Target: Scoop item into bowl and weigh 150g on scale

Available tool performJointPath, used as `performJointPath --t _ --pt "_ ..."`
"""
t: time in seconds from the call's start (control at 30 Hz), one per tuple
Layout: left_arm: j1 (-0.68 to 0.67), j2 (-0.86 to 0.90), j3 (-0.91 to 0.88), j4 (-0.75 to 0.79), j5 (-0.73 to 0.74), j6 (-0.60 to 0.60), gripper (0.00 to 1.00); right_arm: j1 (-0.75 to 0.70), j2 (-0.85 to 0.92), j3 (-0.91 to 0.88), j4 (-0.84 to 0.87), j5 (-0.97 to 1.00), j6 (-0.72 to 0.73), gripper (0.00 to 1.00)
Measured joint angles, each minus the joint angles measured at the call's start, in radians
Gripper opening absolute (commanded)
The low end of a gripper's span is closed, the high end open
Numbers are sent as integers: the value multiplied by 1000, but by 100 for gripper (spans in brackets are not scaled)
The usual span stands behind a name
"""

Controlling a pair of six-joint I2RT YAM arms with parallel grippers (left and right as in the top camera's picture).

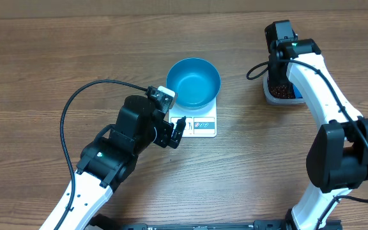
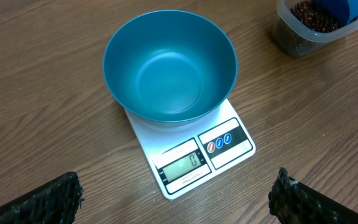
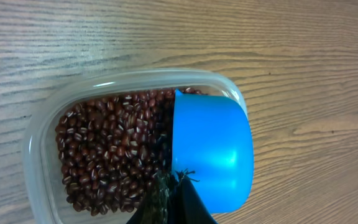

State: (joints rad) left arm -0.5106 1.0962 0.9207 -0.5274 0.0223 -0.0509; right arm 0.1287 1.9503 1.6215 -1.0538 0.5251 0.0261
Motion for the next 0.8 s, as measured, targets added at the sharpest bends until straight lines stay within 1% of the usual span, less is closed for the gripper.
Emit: performJointPath --t 0.8 --pt "0 0 0 0 0 0 100 -10 2 0 -11 -79 0 4"
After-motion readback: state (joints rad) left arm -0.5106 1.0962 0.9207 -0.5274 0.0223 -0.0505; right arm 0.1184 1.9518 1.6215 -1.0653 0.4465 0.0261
